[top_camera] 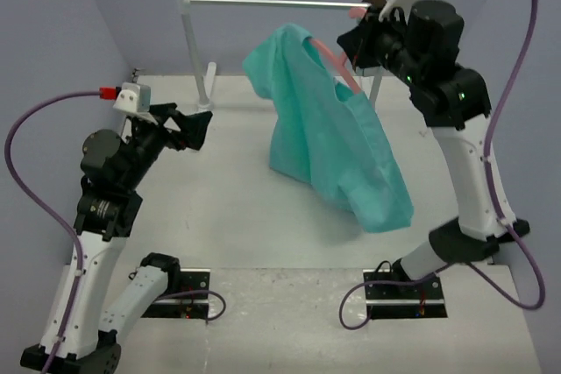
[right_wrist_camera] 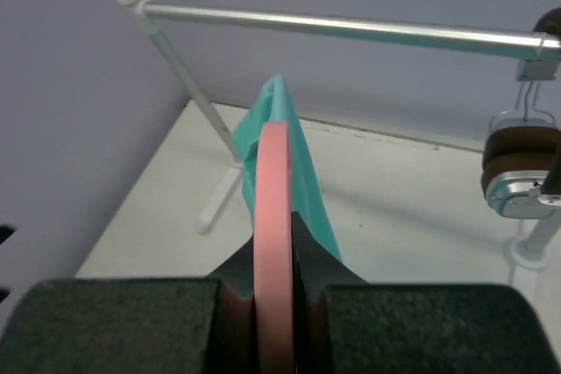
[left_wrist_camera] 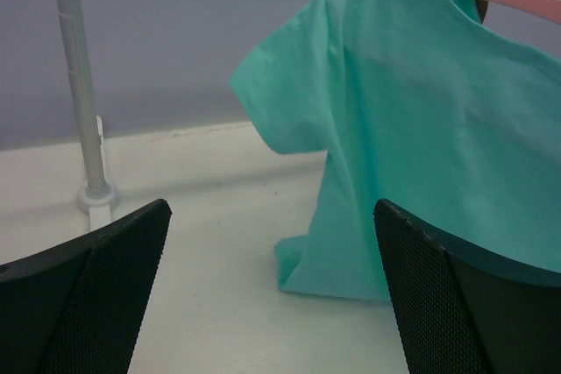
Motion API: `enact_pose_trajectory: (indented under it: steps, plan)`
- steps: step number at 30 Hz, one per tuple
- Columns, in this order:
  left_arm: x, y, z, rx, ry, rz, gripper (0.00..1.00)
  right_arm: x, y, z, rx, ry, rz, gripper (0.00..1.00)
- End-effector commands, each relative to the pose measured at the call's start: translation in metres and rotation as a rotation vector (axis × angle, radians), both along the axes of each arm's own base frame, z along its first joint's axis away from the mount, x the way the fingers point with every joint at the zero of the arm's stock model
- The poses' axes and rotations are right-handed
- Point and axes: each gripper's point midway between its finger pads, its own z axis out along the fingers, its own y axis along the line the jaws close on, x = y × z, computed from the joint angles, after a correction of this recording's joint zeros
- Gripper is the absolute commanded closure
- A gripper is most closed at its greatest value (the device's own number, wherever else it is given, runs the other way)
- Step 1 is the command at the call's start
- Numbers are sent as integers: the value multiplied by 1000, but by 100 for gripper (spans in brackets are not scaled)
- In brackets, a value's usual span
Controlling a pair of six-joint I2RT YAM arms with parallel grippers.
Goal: Place the t-shirt on the hanger
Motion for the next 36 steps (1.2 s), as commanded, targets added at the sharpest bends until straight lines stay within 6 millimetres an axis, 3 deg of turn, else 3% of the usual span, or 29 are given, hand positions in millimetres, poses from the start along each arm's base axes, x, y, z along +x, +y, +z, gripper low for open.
enact_pose_trajectory:
  steps: [1,3,5,7,12,19,26,30,36]
  plan:
    - [-25,18,-57,96,58,48,0,61,-20,-17,-59,81,-281,100]
    - [-33,28,-82,107,87,97,0,73,-15,-11,-40,43,-283,100]
    - [-44,33,-99,101,73,116,0,81,-4,-20,-37,45,-250,100]
    - [-50,33,-100,88,32,110,0,87,10,-33,-40,59,-208,100]
    - [-46,32,-138,57,72,119,0,103,33,-40,-66,6,-179,100]
    - [-46,9,-151,85,129,-22,0,142,39,-34,-114,-113,-220,100]
    - [-41,27,-156,72,153,94,0,172,25,-27,-98,-184,-245,100]
    - [-41,19,-163,88,189,52,0,187,17,-30,-97,-207,-266,100]
    - [-45,7,-165,98,194,-2,0,195,17,-30,-88,-227,-252,100]
